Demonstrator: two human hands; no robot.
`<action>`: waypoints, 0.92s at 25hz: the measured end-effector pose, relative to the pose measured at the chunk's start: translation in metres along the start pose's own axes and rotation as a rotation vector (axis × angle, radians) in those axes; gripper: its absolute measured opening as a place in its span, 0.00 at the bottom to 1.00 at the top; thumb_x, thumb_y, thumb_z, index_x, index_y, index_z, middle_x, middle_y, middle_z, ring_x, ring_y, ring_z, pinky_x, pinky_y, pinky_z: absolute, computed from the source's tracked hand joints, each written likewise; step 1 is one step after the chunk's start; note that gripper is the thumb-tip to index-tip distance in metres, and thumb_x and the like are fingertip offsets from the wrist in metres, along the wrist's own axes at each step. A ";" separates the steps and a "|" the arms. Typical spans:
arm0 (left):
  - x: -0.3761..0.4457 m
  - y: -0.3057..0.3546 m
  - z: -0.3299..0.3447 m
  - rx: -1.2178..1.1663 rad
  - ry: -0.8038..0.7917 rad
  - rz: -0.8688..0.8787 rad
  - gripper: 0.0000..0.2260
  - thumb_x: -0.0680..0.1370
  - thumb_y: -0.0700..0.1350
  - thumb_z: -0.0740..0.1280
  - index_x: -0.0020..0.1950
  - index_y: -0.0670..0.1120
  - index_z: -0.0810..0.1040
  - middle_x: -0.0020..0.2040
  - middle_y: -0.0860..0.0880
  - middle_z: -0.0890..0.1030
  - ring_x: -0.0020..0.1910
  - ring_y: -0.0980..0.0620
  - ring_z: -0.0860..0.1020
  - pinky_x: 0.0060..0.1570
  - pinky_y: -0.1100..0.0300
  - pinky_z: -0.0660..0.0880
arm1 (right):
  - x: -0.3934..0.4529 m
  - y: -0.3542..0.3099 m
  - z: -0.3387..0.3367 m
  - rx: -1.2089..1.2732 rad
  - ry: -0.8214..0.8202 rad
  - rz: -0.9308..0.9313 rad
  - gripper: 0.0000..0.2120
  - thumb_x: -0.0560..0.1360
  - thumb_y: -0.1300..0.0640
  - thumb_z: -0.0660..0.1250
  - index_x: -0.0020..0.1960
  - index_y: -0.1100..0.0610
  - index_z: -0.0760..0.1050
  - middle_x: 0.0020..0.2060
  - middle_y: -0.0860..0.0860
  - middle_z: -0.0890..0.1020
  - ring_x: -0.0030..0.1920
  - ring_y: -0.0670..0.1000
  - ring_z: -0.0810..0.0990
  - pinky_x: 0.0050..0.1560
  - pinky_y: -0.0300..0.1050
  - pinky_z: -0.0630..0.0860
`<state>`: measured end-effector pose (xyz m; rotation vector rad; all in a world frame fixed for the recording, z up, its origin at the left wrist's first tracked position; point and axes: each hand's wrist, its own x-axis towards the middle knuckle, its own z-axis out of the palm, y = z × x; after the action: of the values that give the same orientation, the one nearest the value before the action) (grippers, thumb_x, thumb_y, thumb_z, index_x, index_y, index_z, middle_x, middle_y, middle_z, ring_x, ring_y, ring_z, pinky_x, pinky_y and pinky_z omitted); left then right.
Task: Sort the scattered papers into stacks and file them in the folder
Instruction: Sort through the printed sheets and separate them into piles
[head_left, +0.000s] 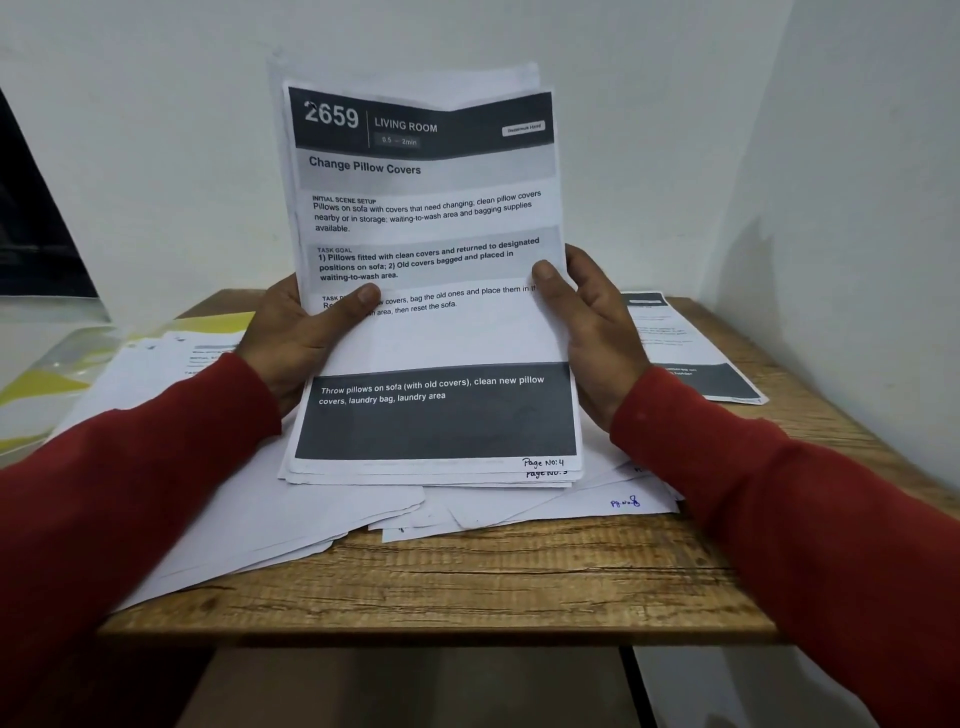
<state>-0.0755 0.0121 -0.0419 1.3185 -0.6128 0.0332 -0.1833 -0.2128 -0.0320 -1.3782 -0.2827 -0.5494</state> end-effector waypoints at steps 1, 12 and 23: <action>0.000 0.000 -0.001 0.003 -0.005 -0.004 0.15 0.72 0.44 0.72 0.58 0.44 0.80 0.52 0.48 0.86 0.49 0.50 0.85 0.46 0.59 0.81 | 0.000 0.000 0.001 0.013 0.009 0.006 0.10 0.83 0.59 0.59 0.62 0.58 0.74 0.53 0.54 0.84 0.52 0.53 0.83 0.56 0.50 0.79; -0.001 0.000 -0.001 -0.004 -0.019 -0.022 0.23 0.67 0.49 0.76 0.60 0.44 0.80 0.54 0.46 0.85 0.50 0.49 0.85 0.48 0.58 0.81 | 0.001 0.002 0.001 0.052 0.048 0.020 0.09 0.83 0.57 0.59 0.55 0.54 0.78 0.53 0.52 0.84 0.53 0.52 0.82 0.61 0.52 0.77; -0.002 0.000 -0.009 -0.058 -0.131 -0.235 0.30 0.59 0.55 0.81 0.57 0.44 0.83 0.55 0.43 0.85 0.47 0.47 0.85 0.40 0.56 0.82 | 0.012 -0.002 -0.016 -0.177 0.148 0.193 0.15 0.83 0.51 0.60 0.57 0.62 0.78 0.52 0.61 0.84 0.41 0.56 0.82 0.42 0.50 0.79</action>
<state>-0.0733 0.0208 -0.0434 1.3360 -0.5614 -0.2628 -0.1760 -0.2314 -0.0271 -1.5085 0.0200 -0.5211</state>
